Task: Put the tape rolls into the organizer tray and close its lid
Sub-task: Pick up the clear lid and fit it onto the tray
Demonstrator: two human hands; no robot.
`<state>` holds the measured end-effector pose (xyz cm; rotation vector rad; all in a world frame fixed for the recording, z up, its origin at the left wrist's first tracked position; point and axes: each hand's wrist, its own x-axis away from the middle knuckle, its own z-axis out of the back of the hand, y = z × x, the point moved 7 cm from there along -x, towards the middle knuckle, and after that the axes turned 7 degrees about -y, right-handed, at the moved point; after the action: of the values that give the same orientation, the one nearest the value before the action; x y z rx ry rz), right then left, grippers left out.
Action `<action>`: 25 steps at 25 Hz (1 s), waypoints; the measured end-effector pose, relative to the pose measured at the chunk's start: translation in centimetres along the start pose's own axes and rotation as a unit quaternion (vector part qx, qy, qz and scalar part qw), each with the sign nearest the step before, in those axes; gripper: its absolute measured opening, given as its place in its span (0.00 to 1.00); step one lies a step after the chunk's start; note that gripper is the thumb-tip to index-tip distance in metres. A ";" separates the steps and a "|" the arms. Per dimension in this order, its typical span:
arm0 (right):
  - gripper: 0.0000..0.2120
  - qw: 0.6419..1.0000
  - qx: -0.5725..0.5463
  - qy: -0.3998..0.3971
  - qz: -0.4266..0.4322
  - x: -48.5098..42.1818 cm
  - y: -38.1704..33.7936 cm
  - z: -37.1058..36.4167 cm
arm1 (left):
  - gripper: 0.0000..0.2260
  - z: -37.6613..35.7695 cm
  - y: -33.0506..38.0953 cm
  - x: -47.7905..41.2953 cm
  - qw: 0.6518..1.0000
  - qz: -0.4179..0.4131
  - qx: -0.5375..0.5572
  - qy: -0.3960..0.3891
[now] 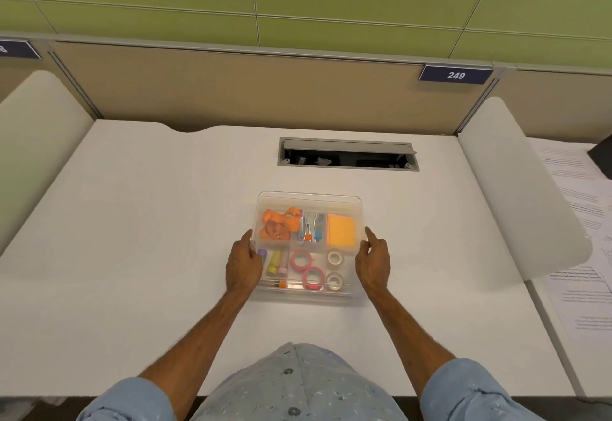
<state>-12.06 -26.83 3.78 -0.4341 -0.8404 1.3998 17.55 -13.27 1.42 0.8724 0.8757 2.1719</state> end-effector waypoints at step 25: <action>0.30 0.929 0.333 -0.044 0.156 5.8 0.9 -3.5 | 0.44 -3.9 -0.5 4.7 0.940 -0.180 -0.278 -0.086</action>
<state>-10.35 -20.32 2.35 0.0275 -0.3264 1.9062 12.02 -10.83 0.46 0.5506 0.2734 1.8387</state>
